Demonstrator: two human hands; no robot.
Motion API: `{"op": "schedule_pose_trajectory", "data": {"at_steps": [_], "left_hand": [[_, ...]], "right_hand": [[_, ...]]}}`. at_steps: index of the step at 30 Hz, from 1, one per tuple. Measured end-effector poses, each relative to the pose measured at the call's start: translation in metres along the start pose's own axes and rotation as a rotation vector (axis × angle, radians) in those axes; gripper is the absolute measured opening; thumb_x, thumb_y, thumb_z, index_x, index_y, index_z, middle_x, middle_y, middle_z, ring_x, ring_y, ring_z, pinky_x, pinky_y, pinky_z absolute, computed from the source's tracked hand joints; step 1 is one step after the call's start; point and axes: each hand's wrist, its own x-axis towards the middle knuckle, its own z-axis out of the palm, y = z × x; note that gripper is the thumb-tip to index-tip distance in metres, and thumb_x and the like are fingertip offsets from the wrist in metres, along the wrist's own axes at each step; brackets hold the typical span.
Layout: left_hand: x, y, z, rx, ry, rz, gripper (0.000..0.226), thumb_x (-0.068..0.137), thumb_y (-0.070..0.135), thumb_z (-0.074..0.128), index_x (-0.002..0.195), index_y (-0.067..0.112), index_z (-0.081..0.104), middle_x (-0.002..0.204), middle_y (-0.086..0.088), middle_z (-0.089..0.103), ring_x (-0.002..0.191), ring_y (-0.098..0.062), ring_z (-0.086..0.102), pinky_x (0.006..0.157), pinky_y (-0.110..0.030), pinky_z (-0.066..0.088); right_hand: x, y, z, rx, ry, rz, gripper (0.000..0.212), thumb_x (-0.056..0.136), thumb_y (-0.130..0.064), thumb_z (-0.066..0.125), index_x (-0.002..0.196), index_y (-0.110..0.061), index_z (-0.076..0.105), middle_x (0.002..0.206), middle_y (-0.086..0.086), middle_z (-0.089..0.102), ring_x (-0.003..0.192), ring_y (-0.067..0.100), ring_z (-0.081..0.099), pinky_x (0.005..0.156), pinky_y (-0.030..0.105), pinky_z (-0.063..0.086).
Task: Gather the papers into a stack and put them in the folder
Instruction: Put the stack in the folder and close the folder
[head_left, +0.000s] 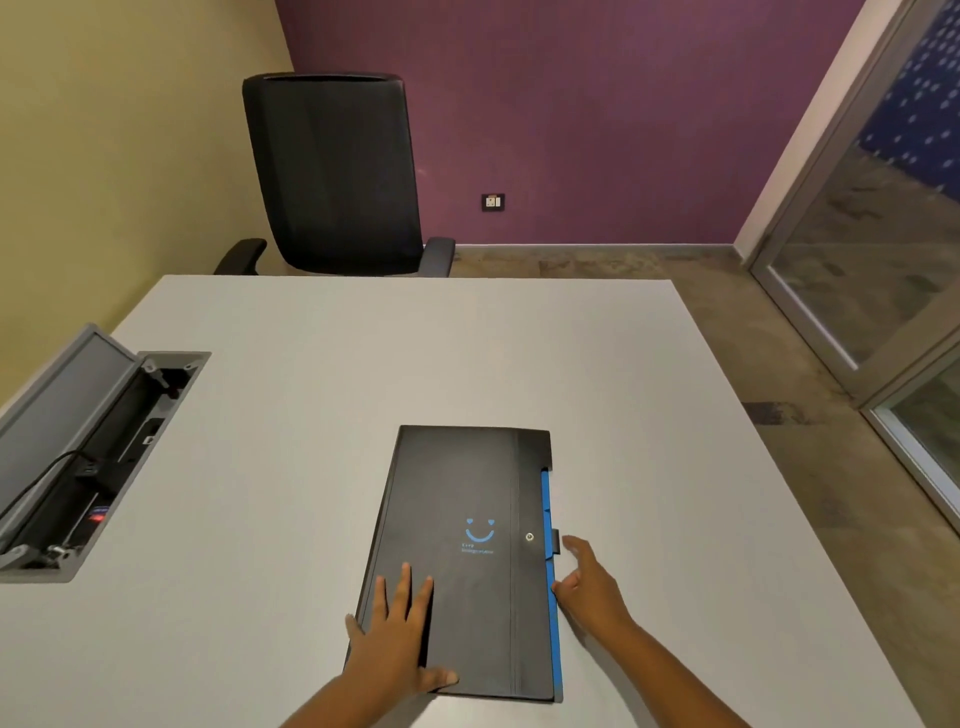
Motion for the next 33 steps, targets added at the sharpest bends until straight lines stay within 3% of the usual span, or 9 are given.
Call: {"op": "schedule_pose_trajectory", "data": {"at_steps": [3, 8, 10, 12, 13, 16, 21, 28, 33], "left_hand": [[0.005, -0.005, 0.008, 0.000, -0.024, 0.042, 0.155, 0.011, 0.096, 0.008, 0.145, 0.023, -0.015, 0.140, -0.016, -0.039, 0.135, -0.034, -0.032, 0.106, -0.069, 0.009], [0.015, -0.014, 0.021, -0.020, -0.015, 0.065, 0.136, 0.010, 0.097, 0.020, 0.115, 0.045, -0.050, 0.138, -0.005, -0.047, 0.123, -0.027, -0.048, 0.102, -0.073, 0.007], [0.018, -0.015, 0.023, 0.033, 0.117, 0.067, 0.130, 0.021, 0.101, 0.011, 0.124, 0.044, -0.044, 0.150, -0.005, -0.017, 0.142, -0.039, -0.010, 0.086, -0.080, 0.025], [0.026, -0.019, 0.032, 0.014, 0.205, -0.031, 0.132, 0.037, 0.097, -0.008, 0.147, 0.023, -0.007, 0.139, -0.010, 0.034, 0.120, -0.043, 0.051, 0.055, -0.070, 0.043], [0.029, -0.020, 0.038, 0.007, 0.269, -0.040, 0.133, 0.041, 0.094, -0.011, 0.147, 0.016, 0.003, 0.135, -0.011, 0.041, 0.116, -0.043, 0.054, 0.049, -0.066, 0.045], [0.031, -0.020, 0.042, 0.005, 0.362, -0.024, 0.133, 0.042, 0.095, -0.007, 0.147, 0.015, 0.006, 0.143, -0.011, 0.026, 0.136, -0.041, 0.014, 0.051, -0.066, 0.045], [0.034, -0.015, 0.045, 0.039, 0.443, 0.006, 0.132, 0.043, 0.096, -0.002, 0.147, 0.017, 0.004, 0.140, -0.012, 0.036, 0.144, -0.033, -0.012, 0.054, -0.067, 0.045], [0.036, -0.003, 0.048, 0.043, 0.416, 0.043, 0.134, 0.041, 0.099, 0.004, 0.147, 0.019, 0.005, 0.156, -0.013, 0.003, 0.142, -0.035, 0.002, 0.057, -0.068, 0.045], [0.036, -0.002, 0.050, -0.014, 0.406, 0.035, 0.133, 0.041, 0.099, 0.004, 0.147, 0.018, 0.005, 0.137, -0.009, 0.041, 0.137, -0.040, 0.014, 0.055, -0.066, 0.047]], "right_hand": [[0.015, -0.006, 0.001, -0.053, -0.026, -0.052, 0.067, 0.085, -0.009, 0.062, 0.142, -0.020, 0.028, 0.096, 0.013, 0.062, 0.070, 0.012, 0.056, 0.067, 0.015, 0.047], [0.028, -0.012, -0.001, -0.091, -0.075, -0.111, 0.062, 0.088, -0.011, 0.060, 0.141, -0.019, 0.029, 0.122, 0.010, 0.059, 0.081, 0.014, 0.062, 0.070, 0.015, 0.049], [0.033, -0.010, -0.003, -0.048, -0.084, -0.063, 0.053, 0.090, -0.011, 0.056, 0.137, -0.020, 0.034, 0.097, 0.007, 0.063, 0.059, 0.009, 0.059, 0.056, 0.012, 0.050], [0.038, -0.005, -0.005, -0.010, -0.078, -0.035, 0.042, 0.092, -0.012, 0.054, 0.130, -0.020, 0.039, 0.073, 0.002, 0.059, 0.049, 0.010, 0.058, 0.052, 0.015, 0.052], [0.038, -0.004, -0.006, 0.013, -0.078, -0.029, 0.038, 0.092, -0.013, 0.053, 0.128, -0.020, 0.041, 0.069, 0.002, 0.058, 0.046, 0.010, 0.058, 0.051, 0.016, 0.052], [0.038, 0.001, -0.008, 0.135, -0.105, -0.028, 0.033, 0.094, -0.015, 0.051, 0.126, -0.016, 0.043, 0.067, 0.006, 0.056, 0.046, 0.010, 0.056, 0.047, 0.015, 0.050], [0.034, 0.007, -0.013, 0.387, -0.132, -0.008, 0.029, 0.096, -0.018, 0.046, 0.124, -0.015, 0.043, 0.066, 0.009, 0.054, 0.042, 0.008, 0.058, 0.047, 0.017, 0.051], [0.027, 0.015, -0.002, 0.605, 0.020, 0.027, 0.027, 0.098, -0.030, 0.036, 0.120, -0.024, 0.050, 0.061, 0.004, 0.048, 0.043, 0.007, 0.041, 0.042, 0.020, 0.037], [0.022, 0.020, -0.003, 0.896, 0.097, 0.197, 0.035, 0.099, -0.037, 0.031, 0.090, -0.014, 0.057, 0.043, -0.002, 0.045, 0.032, 0.005, 0.040, 0.034, 0.018, 0.034]]}}
